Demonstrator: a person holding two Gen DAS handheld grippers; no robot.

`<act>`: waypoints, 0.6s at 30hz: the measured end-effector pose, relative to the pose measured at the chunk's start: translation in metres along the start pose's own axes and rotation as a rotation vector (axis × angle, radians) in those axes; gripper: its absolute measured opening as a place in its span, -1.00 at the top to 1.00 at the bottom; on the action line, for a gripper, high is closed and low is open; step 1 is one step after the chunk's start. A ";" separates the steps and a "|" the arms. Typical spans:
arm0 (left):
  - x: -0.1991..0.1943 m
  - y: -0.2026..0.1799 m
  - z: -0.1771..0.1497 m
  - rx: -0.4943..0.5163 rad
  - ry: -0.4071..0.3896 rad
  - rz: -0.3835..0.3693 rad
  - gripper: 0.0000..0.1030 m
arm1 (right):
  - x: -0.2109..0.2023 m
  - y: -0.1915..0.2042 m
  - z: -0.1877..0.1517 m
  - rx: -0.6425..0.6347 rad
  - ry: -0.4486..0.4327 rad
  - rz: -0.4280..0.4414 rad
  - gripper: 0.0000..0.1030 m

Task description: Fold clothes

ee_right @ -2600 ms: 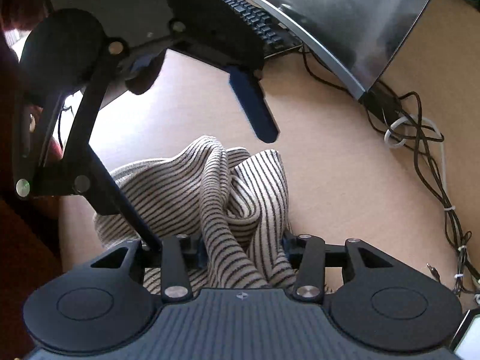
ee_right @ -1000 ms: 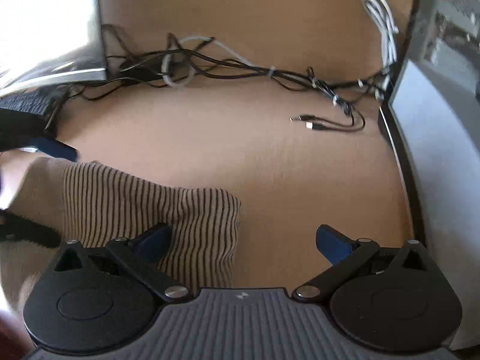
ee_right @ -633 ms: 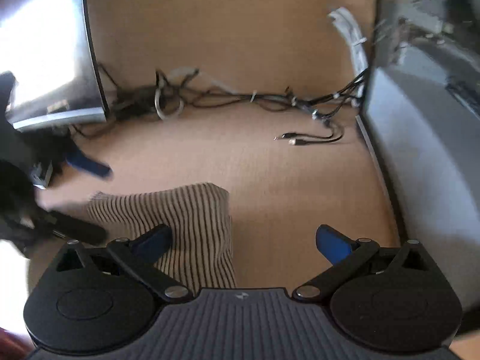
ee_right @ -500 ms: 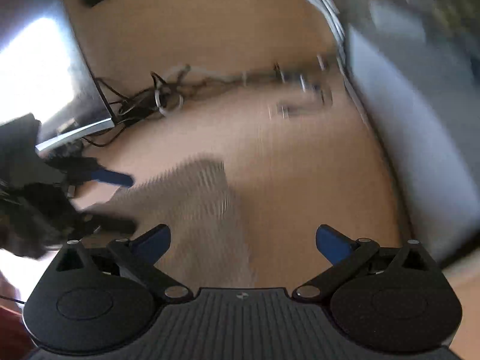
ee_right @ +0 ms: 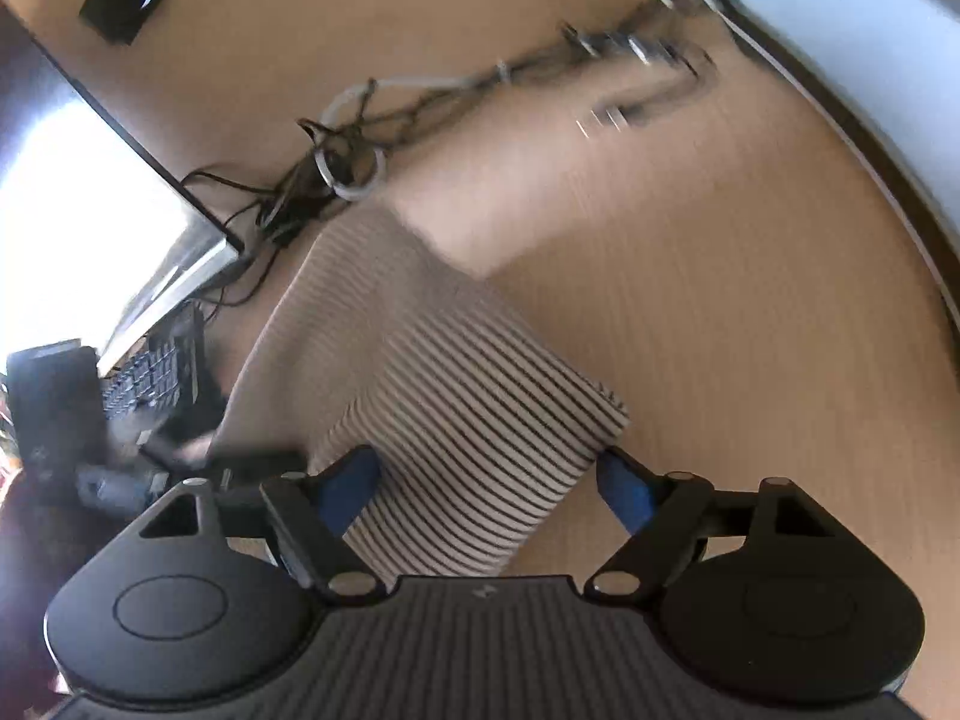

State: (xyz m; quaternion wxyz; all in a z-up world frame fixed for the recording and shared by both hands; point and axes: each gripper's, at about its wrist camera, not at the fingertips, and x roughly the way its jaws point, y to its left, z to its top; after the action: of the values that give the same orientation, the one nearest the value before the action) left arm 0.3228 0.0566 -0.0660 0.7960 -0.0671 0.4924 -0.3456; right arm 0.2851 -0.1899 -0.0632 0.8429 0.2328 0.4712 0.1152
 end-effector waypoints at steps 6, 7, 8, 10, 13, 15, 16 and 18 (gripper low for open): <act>0.000 -0.006 -0.011 -0.054 -0.012 -0.024 -1.00 | 0.055 0.048 0.047 -0.186 -0.033 -0.028 -0.58; -0.001 -0.006 -0.013 -0.073 -0.017 -0.025 -1.00 | 0.061 0.056 0.052 -0.216 -0.037 -0.031 -0.58; -0.001 -0.006 -0.015 -0.092 -0.023 -0.028 -1.00 | 0.063 0.062 0.055 -0.243 -0.043 -0.034 -0.58; -0.002 -0.007 -0.019 -0.119 -0.034 -0.034 -0.99 | 0.065 0.073 0.059 -0.294 -0.057 -0.040 -0.65; 0.000 -0.012 -0.024 -0.144 -0.043 -0.040 -0.99 | 0.047 0.069 0.059 -0.312 -0.093 -0.039 -0.90; 0.003 -0.017 -0.027 -0.158 -0.040 -0.056 -0.99 | 0.030 0.061 0.054 -0.306 -0.121 -0.047 -1.00; 0.004 -0.020 -0.029 -0.165 -0.038 -0.064 -0.99 | 0.022 0.057 0.050 -0.297 -0.132 -0.055 -1.00; 0.007 -0.029 -0.032 -0.160 -0.028 -0.078 -0.99 | 0.006 0.047 0.041 -0.275 -0.153 -0.066 -1.00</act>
State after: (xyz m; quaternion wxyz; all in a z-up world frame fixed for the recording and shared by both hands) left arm 0.2838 0.0382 -0.0744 0.7808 -0.1544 0.5045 -0.3347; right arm 0.3244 -0.1586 -0.0254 0.9037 0.1077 0.3927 0.1326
